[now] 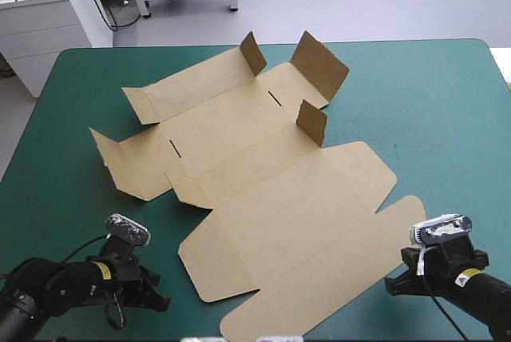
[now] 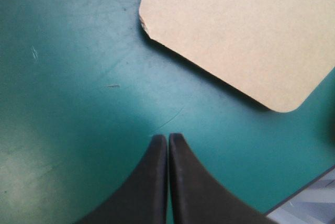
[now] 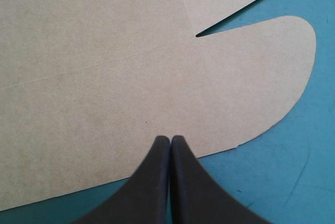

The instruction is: Fold the box

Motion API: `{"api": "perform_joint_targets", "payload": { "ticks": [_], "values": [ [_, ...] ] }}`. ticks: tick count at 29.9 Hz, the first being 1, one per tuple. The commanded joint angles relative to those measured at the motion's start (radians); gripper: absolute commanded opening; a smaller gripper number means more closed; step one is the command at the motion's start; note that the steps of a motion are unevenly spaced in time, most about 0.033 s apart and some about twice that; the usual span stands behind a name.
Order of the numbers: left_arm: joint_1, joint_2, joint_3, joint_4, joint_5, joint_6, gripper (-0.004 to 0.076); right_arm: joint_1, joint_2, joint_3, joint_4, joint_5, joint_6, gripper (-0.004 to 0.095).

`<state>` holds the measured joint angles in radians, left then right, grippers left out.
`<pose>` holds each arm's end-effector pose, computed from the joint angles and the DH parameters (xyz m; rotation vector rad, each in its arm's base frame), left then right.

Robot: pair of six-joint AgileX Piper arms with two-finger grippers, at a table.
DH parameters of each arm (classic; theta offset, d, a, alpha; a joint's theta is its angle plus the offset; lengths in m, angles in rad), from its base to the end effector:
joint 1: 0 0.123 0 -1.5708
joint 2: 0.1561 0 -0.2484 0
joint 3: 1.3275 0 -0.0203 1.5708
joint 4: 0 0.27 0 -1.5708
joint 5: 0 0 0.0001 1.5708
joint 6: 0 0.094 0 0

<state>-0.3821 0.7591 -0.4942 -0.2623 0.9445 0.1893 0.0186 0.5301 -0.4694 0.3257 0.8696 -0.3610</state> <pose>0.1402 -0.0776 0.2100 0.6216 2.6216 -0.3925 0.1391 0.0256 0.2414 -0.3109 2.3471 0.2331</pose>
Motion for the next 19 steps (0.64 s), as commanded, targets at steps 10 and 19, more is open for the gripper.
{"api": "perform_joint_targets", "payload": {
  "ticks": [10,19],
  "values": [
    [-0.005,-0.007,-0.024,-0.023,-0.026,0.001,-0.0008,0.004,0.002,-0.028,0.022,-0.047,-0.010,0.0057],
    [-0.005,-0.007,-0.024,-0.023,-0.026,0.001,-0.0008,0.004,0.002,-0.057,0.031,-0.006,-0.012,0.0670]
  ]
}}
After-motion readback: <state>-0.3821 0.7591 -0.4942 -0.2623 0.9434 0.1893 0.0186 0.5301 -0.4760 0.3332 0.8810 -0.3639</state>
